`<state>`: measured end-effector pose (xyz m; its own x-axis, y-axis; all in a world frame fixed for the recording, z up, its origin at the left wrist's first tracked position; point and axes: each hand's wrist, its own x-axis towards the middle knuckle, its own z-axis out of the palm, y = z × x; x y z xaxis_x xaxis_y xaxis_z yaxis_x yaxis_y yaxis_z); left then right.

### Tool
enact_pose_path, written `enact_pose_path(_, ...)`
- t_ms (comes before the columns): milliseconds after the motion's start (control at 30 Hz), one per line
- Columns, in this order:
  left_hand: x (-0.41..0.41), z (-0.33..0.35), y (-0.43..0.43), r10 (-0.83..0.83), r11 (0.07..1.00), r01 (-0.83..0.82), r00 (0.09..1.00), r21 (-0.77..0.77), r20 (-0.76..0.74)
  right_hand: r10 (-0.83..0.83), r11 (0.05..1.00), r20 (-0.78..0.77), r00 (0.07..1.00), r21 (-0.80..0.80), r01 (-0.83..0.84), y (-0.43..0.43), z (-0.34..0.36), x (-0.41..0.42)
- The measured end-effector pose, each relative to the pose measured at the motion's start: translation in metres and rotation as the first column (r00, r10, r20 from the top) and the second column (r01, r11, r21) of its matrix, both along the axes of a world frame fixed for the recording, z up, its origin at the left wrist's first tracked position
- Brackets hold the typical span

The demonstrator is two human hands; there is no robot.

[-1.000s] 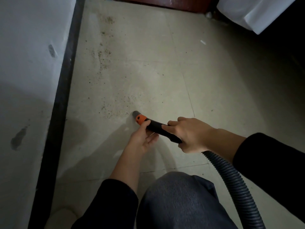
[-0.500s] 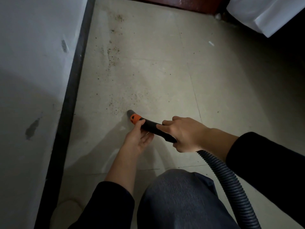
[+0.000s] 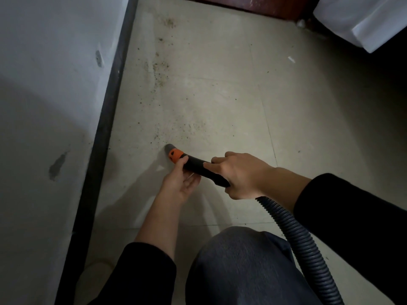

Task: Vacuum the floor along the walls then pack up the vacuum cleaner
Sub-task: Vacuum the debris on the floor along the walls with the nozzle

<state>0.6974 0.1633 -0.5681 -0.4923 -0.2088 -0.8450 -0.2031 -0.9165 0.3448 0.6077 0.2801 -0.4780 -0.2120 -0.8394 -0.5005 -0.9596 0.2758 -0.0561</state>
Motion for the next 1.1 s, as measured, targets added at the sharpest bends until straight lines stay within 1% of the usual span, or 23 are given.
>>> enact_pose_path(300, 0.014, -0.005, -0.017, 0.08, 0.997, -0.08, 0.997, 0.002, -0.009, 0.037, 0.999, 0.024, 0.999, -0.028, -0.036, -0.021, -0.004, 0.008)
enact_pose_path(767, 0.041, -0.01, -0.043, 0.222, 0.975, -0.222, 0.975, 0.014, -0.028, 0.131, 0.99, 0.011, 0.991, -0.061, -0.13, -0.057, -0.014, 0.025)
enact_pose_path(1100, 0.049, -0.013, -0.05, 0.307, 0.952, -0.307, 0.952, -0.02, 0.013, 0.169, 0.983, 0.025, 0.985, -0.078, -0.166, -0.071, -0.015, 0.034)
